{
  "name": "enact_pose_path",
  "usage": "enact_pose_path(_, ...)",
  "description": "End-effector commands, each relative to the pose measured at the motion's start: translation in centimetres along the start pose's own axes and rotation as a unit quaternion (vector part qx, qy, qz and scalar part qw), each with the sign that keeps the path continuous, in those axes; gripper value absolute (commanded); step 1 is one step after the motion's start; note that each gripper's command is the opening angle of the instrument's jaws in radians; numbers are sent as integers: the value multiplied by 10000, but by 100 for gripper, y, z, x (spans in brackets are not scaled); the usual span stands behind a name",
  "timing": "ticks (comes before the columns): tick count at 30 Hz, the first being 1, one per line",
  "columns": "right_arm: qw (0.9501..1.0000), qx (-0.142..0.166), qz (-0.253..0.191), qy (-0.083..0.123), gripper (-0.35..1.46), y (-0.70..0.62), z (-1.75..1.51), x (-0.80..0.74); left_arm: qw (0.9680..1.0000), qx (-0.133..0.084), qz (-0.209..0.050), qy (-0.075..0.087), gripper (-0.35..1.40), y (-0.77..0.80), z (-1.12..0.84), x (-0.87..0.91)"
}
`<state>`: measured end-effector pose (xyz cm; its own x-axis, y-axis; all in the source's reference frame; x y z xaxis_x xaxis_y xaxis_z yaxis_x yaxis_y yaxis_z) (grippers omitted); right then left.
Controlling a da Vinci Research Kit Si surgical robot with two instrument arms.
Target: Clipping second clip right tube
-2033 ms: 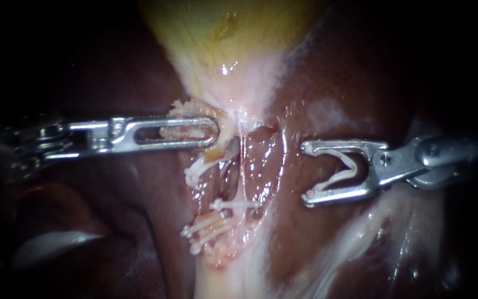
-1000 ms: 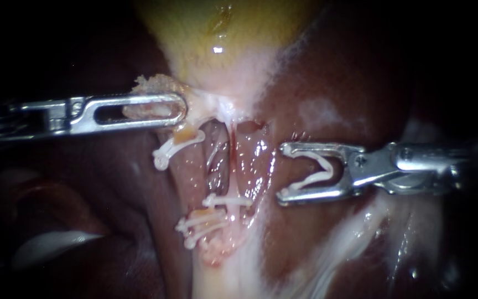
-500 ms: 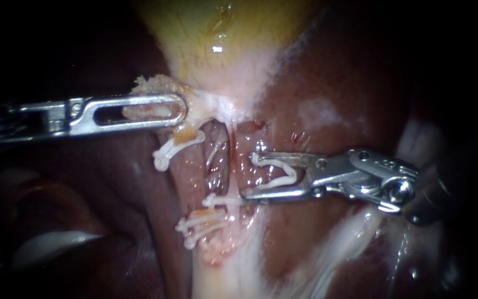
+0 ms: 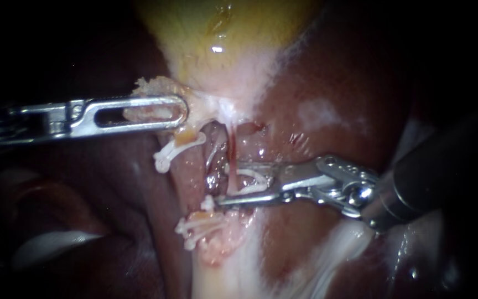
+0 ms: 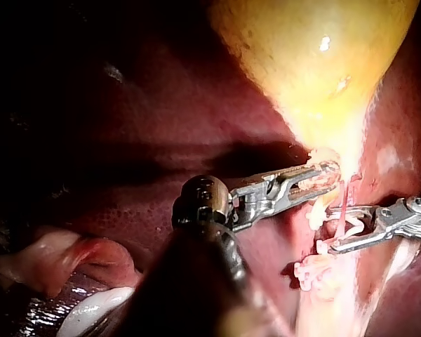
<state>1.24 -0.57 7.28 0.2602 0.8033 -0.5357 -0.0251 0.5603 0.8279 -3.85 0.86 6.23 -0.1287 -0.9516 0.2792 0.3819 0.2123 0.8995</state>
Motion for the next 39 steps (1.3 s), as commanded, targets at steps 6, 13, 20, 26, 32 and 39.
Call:
enact_pose_path(6,9993,257,156,201,50,-5,8,2,10000,4,0,2,-35,0,1,1)
enact_pose_path(13,9990,320,172,243,50,-7,11,2,10000,3,1,1,-35,0,1,1)
enact_pose_path(20,9988,375,199,240,50,-9,11,2,10000,4,1,1,-35,0,1,1)
enact_pose_path(26,9975,612,226,282,50,-21,11,2,10000,5,1,3,-35,1,0,1)
enact_pose_path(32,9946,911,257,417,50,-38,11,9,10000,5,1,3,-35,1,0,1)
enact_pose_path(39,9913,1154,275,566,50,-55,8,24,10000,5,1,3,-35,1,0,1)
